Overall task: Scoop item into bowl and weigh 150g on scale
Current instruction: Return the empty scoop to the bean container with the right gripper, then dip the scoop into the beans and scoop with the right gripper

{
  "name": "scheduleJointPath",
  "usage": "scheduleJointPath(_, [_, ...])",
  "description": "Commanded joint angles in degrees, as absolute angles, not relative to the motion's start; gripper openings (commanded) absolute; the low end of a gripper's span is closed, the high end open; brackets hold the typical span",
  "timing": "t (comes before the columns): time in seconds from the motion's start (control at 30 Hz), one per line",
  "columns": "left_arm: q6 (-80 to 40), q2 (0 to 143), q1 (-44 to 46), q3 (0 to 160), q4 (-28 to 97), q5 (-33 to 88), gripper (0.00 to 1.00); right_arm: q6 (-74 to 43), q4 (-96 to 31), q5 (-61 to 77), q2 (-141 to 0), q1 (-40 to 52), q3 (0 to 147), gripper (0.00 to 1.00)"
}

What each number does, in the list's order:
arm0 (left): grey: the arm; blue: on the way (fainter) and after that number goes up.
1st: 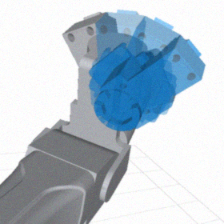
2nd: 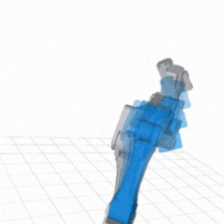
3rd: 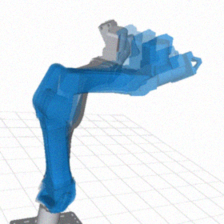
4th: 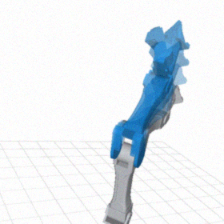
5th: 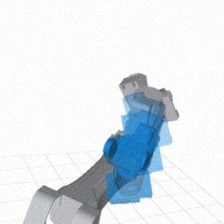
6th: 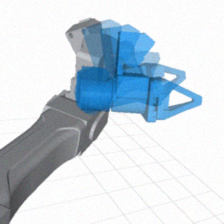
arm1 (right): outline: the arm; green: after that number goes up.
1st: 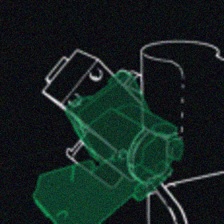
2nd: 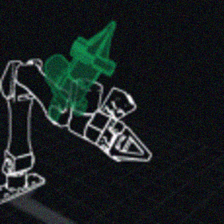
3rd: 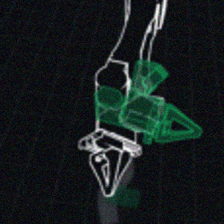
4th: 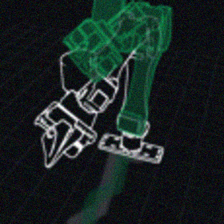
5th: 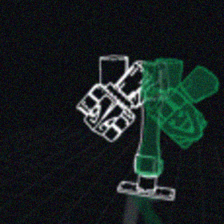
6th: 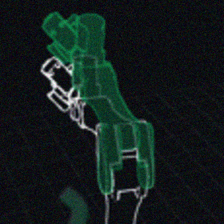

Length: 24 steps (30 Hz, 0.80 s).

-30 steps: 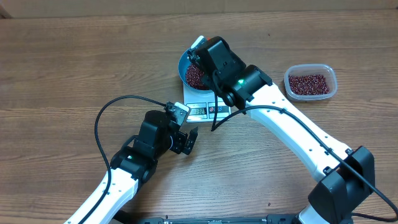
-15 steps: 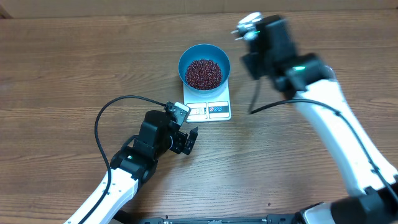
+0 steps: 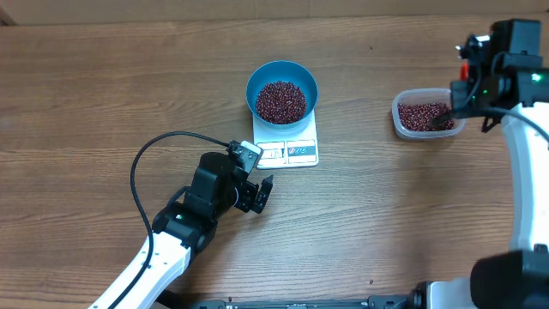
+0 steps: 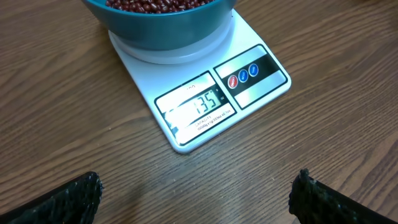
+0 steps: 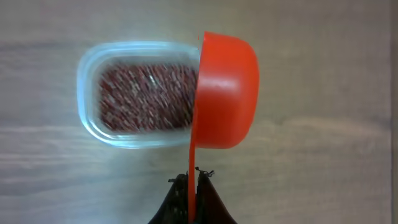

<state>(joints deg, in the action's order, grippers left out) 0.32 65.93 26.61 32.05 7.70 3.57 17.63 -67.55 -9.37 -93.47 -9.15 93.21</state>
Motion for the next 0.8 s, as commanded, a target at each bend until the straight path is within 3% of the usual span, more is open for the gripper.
scheduleJointPath(0.0, [-0.01,66.32,26.65,31.97,7.70,2.94,0.99,19.55,-68.53,-8.69,-97.45,-10.22,94.13,0.04])
scheduleJointPath(0.77, [-0.01,66.32,26.65,31.97,7.70,2.94,1.00,19.97,-68.86,-3.73,-108.33,-10.20,93.97,0.04])
